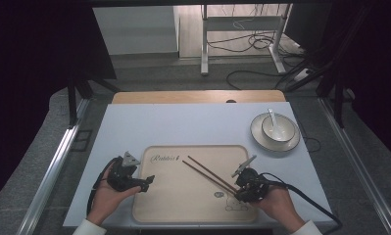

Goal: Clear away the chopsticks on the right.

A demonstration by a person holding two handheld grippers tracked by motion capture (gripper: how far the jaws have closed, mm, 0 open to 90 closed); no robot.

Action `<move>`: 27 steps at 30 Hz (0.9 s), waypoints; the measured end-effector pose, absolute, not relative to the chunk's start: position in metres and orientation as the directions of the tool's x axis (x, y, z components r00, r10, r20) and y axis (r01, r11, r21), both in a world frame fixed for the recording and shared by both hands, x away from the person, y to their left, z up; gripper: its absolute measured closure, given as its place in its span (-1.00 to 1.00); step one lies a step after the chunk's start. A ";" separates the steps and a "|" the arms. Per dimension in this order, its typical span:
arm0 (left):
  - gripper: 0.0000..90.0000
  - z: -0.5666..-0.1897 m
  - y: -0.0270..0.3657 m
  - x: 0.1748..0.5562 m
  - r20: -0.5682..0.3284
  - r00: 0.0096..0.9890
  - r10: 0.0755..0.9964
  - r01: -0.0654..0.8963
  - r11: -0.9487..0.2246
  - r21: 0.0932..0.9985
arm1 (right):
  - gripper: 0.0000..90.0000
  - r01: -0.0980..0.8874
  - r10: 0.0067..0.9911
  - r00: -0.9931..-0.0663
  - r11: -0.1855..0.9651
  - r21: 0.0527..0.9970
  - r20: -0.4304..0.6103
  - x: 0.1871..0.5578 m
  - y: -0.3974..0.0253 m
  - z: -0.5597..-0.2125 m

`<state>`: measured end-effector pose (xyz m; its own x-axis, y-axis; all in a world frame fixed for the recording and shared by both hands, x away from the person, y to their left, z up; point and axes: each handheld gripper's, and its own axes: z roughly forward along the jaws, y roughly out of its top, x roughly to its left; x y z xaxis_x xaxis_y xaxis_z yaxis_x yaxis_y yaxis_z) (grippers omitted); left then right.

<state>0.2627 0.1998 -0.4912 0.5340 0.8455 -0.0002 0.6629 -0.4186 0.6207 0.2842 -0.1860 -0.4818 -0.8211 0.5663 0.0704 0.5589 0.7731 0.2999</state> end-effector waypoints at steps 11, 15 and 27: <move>-0.69 -0.490 0.200 0.263 0.002 0.535 0.845 0.663 -0.421 0.619 | 0.17 0.426 0.485 -0.874 0.740 0.520 0.027 0.281 -0.163 -0.453; -0.69 -0.489 0.200 0.263 0.001 0.532 0.847 0.660 -0.415 0.626 | 0.11 0.377 0.417 -0.907 0.749 0.545 0.054 0.284 -0.128 -0.448; -0.69 -0.488 0.205 0.263 -0.003 0.527 0.850 0.660 -0.407 0.632 | 0.92 0.403 0.364 -0.914 0.759 0.511 0.180 0.336 -0.061 -0.474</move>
